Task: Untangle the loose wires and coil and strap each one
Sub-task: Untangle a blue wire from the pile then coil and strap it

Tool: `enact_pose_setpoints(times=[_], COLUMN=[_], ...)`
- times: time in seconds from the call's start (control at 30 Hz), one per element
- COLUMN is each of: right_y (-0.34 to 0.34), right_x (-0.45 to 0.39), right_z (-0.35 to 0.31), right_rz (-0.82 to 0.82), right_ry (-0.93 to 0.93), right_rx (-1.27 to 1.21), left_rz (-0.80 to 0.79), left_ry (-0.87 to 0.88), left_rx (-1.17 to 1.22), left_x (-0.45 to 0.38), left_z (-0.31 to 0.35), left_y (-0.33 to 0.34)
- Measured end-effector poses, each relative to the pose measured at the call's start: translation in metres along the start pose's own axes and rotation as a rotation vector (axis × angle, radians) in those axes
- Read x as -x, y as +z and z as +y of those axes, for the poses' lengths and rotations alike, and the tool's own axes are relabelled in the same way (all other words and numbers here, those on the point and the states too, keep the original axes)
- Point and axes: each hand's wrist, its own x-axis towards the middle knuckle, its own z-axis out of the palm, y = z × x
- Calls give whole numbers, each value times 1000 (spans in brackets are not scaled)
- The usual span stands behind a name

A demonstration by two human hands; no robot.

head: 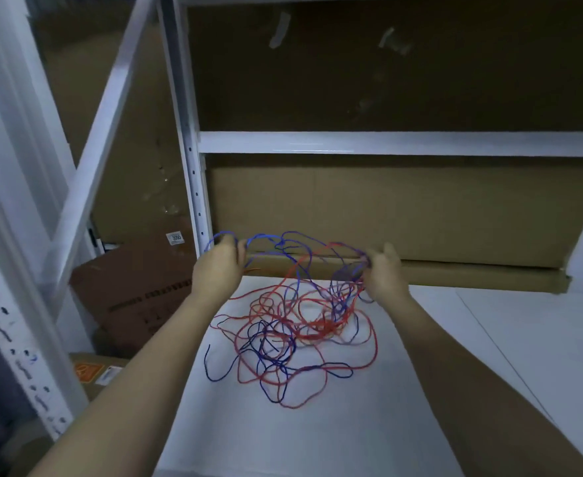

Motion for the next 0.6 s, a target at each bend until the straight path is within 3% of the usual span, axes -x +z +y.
enact_pose_setpoints(times=[0.1, 0.17, 0.23, 0.33, 0.47, 0.6], right_y=[7, 5, -1, -12, -6, 12], right_x=[11, 20, 24, 22, 13, 13], right_z=[-5, -12, -20, -40, -63, -76], right_rz=[-431, -711, -814, -781, -433, -265], right_ry=[-187, -147, -123, -139, -206, -233], right_rx=[352, 365, 261, 65, 17, -160], left_rz=[-79, -111, -117, -105, -127, -141], left_ry=[46, 64, 84, 104, 139, 173], left_rx=[39, 32, 33, 58, 109, 187], left_x=[8, 12, 14, 15, 17, 19], left_z=[12, 15, 16, 16, 19, 21], left_y=[11, 19, 25, 30, 32, 28])
